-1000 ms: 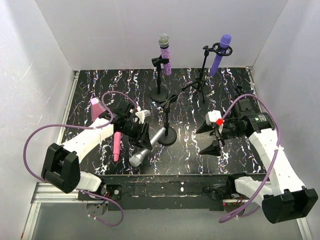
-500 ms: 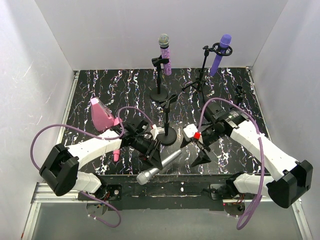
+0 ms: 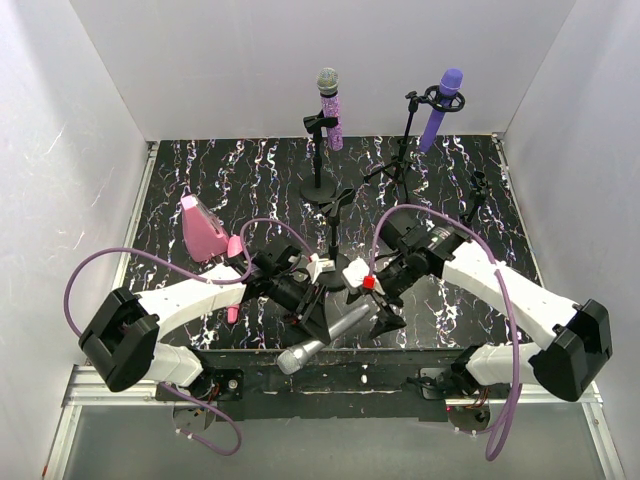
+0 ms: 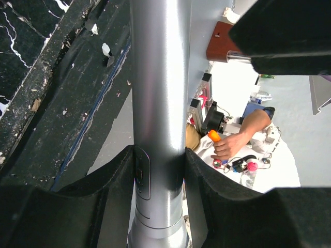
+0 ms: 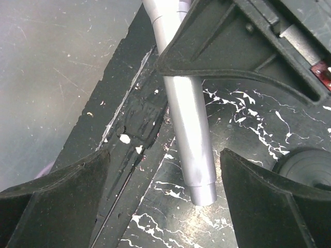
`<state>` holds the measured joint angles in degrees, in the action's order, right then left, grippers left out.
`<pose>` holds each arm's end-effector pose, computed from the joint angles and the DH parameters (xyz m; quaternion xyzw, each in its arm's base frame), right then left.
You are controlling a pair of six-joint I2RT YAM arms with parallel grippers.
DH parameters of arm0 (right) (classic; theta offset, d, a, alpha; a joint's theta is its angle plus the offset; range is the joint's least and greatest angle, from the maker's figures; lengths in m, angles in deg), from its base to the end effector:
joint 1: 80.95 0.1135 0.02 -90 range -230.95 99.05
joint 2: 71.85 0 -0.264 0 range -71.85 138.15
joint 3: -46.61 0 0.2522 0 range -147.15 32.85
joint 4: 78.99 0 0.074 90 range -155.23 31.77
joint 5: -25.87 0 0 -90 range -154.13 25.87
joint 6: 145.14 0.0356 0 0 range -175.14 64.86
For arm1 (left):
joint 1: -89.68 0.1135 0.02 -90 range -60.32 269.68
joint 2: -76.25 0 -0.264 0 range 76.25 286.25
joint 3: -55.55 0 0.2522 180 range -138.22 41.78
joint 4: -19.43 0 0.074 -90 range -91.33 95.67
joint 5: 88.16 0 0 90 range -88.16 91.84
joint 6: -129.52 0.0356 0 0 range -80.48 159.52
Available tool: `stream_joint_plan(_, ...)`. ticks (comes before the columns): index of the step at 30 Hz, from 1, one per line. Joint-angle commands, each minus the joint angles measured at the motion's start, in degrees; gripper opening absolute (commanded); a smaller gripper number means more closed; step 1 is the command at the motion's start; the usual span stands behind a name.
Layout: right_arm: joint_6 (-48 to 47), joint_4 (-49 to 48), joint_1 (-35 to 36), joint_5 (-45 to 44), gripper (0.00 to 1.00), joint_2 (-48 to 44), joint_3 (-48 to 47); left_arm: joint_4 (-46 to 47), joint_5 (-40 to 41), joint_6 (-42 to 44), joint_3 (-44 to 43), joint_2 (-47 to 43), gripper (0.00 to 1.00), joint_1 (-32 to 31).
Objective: Attach the microphones to the stand
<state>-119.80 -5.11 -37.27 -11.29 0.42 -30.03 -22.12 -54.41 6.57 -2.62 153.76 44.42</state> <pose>0.1428 0.1756 0.2947 -0.7608 0.4517 0.4015 0.2363 0.1525 -0.1959 0.2058 -0.2093 -0.8360 0.4939 0.1158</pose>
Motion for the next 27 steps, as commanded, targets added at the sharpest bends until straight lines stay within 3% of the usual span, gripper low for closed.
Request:
stream_joint_plan(1, 2.08, -3.69, 3.42, -3.44, 0.93, 1.12, 1.69, 1.6, -2.99, -0.19, -0.95, -1.31, 0.02, -0.71)
stream_joint_plan(7, 2.61, -7.11, 6.32, -8.01, 0.87, 2.17, 4.6, 2.74, -4.39, -0.8, -0.69, -2.02, 0.02, -0.71)
stream_joint_plan(16, 3.49, -9.76, 9.58, -10.04, 0.7, 3.75, 5.3, 3.8, -6.06, -1.42, -1.12, -2.89, 0.03, -0.71)
stream_joint_plan(21, 2.62, -8.18, 9.67, -8.11, 0.51, 3.4, 4.78, 4.06, -6.15, -1.5, -1.21, -3.42, 0.03, -0.8)
stream_joint_plan(25, -1.24, -5.02, 9.67, -5.39, 0.17, 2.35, 4.78, 3.8, -5.8, -2.03, -1.39, -4.47, 0.06, -0.63)
stream_joint_plan(27, -2.22, -3.52, 9.67, -4.41, 0.1, 1.74, 4.69, 2.22, -4.31, -1.68, -2.26, -5.88, 0.13, -0.62)
